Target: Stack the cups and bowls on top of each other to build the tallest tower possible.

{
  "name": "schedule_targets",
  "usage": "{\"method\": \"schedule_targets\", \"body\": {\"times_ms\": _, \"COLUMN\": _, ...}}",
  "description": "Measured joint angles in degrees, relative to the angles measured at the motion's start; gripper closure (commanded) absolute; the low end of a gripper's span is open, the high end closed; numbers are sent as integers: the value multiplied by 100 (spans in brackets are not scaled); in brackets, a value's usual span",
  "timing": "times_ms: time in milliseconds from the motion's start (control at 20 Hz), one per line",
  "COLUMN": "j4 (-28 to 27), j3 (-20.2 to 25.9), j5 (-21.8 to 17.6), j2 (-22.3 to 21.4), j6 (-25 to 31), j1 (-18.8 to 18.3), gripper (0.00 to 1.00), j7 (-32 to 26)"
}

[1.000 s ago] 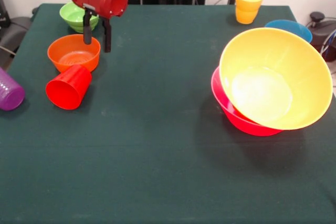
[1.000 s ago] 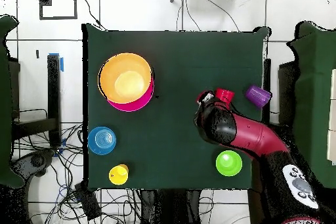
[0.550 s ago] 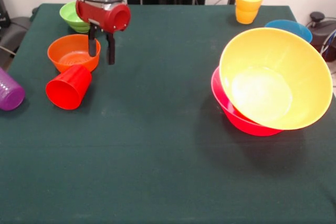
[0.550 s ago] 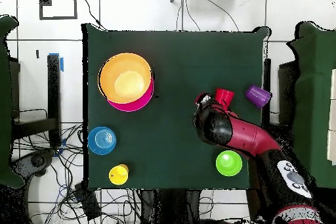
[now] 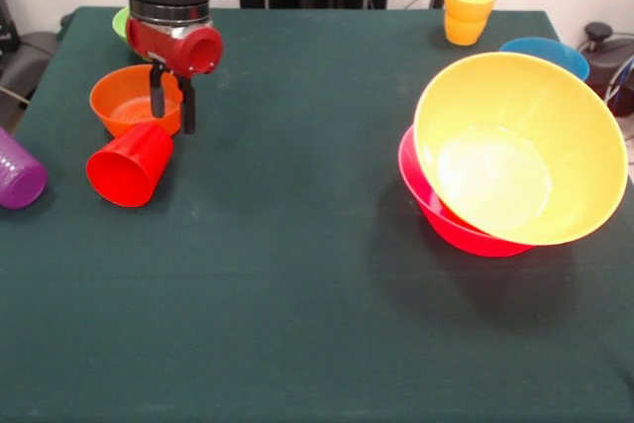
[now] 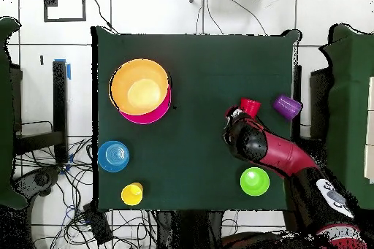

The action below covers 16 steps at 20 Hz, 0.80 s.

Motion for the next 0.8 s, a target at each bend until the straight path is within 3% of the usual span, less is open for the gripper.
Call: {"method": "schedule_targets", "body": {"times_ms": 800, "j4": -57, "j3": 9, "j5": 0, "j2": -32, "j6": 0, "j1": -41, "gripper": 0, "j7": 0}}
